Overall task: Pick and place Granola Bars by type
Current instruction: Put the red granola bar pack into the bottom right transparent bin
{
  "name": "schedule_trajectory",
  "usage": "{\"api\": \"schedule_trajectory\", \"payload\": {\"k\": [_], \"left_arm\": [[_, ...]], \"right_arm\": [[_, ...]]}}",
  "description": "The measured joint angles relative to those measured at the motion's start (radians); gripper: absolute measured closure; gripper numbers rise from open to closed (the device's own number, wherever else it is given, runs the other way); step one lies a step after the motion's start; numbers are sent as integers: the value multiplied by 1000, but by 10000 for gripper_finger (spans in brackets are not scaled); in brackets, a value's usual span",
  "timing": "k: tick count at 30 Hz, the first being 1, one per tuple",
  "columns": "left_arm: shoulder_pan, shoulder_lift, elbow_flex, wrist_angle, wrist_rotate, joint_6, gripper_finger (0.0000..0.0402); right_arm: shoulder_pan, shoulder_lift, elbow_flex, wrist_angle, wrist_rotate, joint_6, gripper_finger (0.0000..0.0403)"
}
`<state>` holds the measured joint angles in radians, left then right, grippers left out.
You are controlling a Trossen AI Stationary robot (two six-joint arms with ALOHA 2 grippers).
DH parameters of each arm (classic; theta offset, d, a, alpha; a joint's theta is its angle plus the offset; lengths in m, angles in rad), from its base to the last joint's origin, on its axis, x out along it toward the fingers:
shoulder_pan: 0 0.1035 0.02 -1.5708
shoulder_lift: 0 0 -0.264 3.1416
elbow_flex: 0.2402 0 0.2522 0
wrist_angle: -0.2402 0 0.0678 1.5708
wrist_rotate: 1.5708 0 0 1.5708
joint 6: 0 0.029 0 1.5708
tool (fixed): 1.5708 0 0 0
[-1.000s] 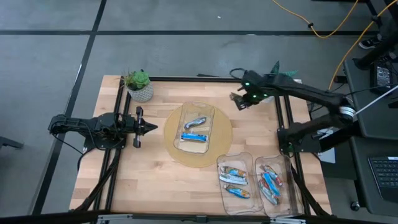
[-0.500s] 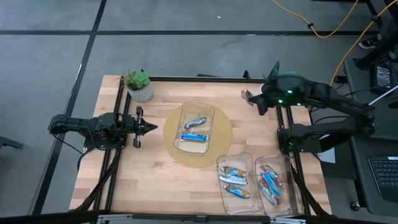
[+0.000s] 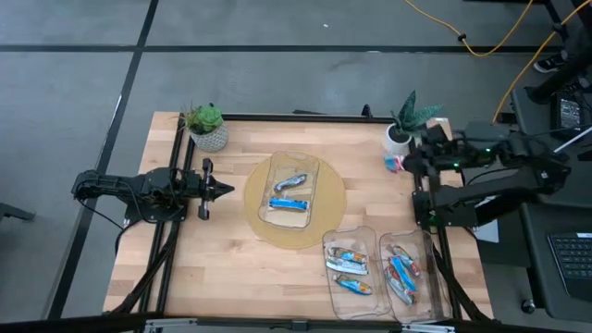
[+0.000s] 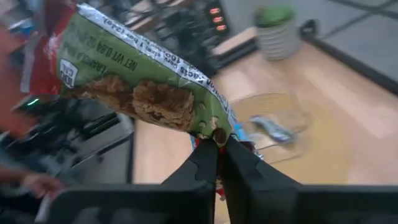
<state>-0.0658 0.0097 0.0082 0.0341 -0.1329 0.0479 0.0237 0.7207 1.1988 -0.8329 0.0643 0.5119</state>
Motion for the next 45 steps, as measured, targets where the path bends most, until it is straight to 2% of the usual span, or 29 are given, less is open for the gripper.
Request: {"api": "schedule_trajectory", "payload": {"k": [4, 11, 17, 23, 31, 37, 45], "left_arm": [[0, 0, 0, 0, 0, 0, 400], [0, 0, 0, 0, 0, 0, 400], [0, 0, 0, 0, 0, 0, 400], [0, 0, 0, 0, 0, 0, 400], [0, 0, 0, 0, 0, 0, 400], [0, 0, 0, 0, 0, 0, 400], [0, 0, 0, 0, 0, 0, 400]], "right_arm": [[72, -34, 0, 0, -79, -25, 396], [173, -73, 0, -9, -241, 7, 390], [245, -75, 0, -123, -322, 70, 395], [303, -74, -40, -281, -306, 111, 393], [402, -75, -231, -312, -302, 260, 392], [543, -75, -340, -296, -272, 467, 392], [778, 14, -359, -300, -88, 833, 392]]}}
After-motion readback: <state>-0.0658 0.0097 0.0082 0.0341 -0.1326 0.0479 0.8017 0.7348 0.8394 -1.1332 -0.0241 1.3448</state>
